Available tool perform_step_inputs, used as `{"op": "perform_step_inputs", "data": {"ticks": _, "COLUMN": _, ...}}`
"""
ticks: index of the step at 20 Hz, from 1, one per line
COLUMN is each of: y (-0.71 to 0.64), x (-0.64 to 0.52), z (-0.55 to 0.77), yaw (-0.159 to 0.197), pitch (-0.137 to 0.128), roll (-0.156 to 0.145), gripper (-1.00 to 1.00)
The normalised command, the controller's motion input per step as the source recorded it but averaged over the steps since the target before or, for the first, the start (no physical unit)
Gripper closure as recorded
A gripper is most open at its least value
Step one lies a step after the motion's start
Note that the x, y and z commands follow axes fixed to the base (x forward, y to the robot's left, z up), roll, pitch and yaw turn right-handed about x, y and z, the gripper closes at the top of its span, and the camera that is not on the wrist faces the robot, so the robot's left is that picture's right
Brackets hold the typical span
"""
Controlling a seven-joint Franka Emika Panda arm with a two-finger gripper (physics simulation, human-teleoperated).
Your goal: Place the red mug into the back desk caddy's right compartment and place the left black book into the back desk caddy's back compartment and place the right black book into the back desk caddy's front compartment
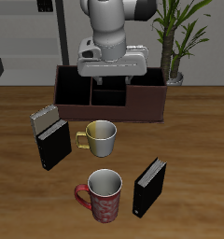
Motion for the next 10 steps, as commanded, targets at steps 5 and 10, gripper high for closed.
{"op": "perform_step_inputs", "data": {"ticks": 5, "y": -0.05, "x": 0.03, "z": 0.05, "yaw": -0.002, "pitch": -0.01, "roll": -0.028, "gripper": -1.0}}
{"op": "perform_step_inputs", "data": {"ticks": 10, "y": -0.02, "x": 0.19, "z": 0.07, "yaw": 0.045, "pitch": -0.022, "roll": -0.035, "gripper": -1.0}}
